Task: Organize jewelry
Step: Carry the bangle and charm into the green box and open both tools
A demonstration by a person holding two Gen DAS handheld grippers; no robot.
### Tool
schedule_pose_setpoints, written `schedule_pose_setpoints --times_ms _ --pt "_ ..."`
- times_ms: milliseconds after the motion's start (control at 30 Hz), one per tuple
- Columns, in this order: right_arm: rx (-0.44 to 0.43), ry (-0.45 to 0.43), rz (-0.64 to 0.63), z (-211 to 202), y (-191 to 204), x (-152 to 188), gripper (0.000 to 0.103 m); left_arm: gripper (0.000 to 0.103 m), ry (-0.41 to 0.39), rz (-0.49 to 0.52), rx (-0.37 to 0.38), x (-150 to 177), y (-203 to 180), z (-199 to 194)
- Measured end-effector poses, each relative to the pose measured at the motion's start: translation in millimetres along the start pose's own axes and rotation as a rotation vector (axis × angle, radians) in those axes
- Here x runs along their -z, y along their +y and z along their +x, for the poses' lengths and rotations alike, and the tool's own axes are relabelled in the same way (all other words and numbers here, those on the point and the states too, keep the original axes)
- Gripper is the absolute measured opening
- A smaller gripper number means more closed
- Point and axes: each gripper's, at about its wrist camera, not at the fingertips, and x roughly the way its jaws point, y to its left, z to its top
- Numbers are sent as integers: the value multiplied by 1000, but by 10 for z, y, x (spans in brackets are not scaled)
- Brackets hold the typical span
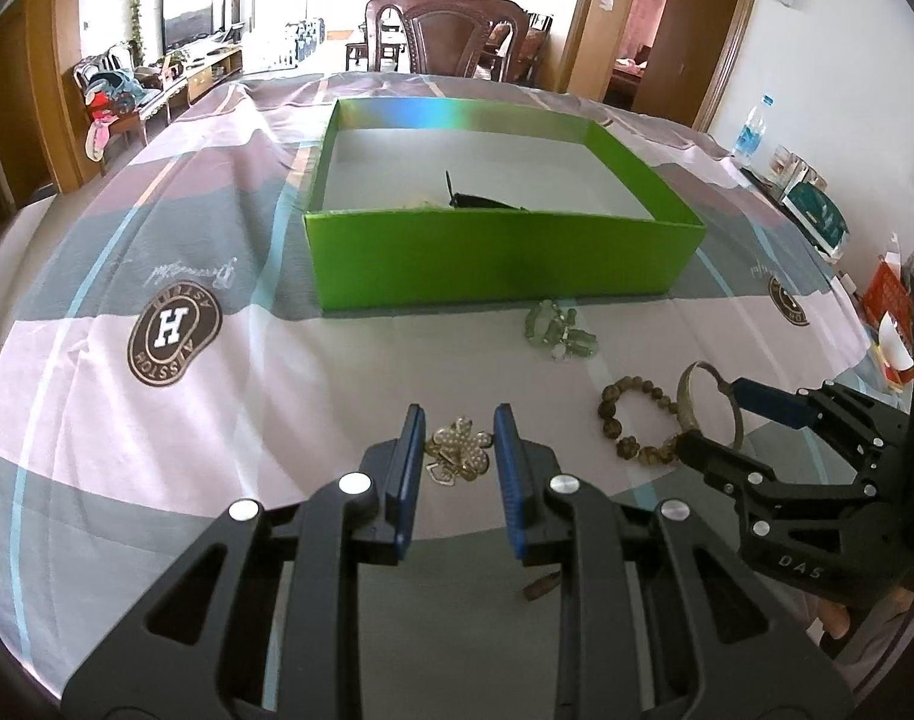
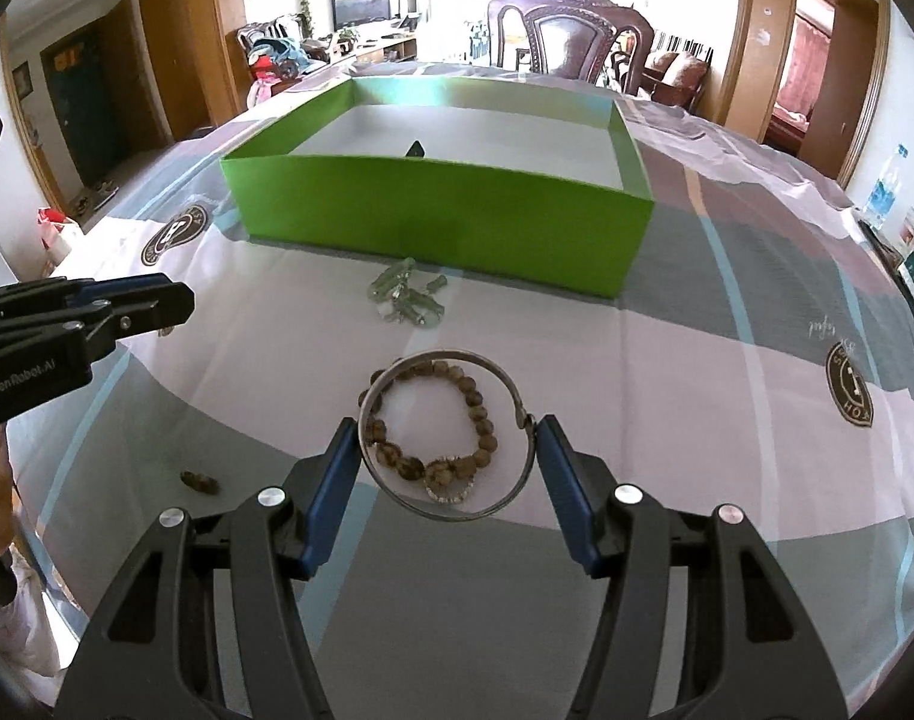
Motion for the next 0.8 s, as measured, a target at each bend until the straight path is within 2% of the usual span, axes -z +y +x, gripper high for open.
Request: schedule_pose_setpoints --times_ms 200,333,433,500,633,800 --pt "33 -92 -32 -195 15 -292 59 23 -53 15 -12 -285 24 -148" --pt "64 -181 -47 -330 -20 -633 59 23 -122 47 -16 -643 5 -233" --pt "65 -224 -31 -310 -87 -936 59 23 -140 50 -14 -984 7 -110" --pt "61 -220 -13 -166 -136 -1157 59 24 -129 41 -24 -1185 34 52" --pt "69 -168 7 269 -186 -1381 59 24 -95 -1 -35 -1432 159 434" --pt "76 -88 27 741 -212 -1426 59 24 -26 -33 -45 -1479 259 800"
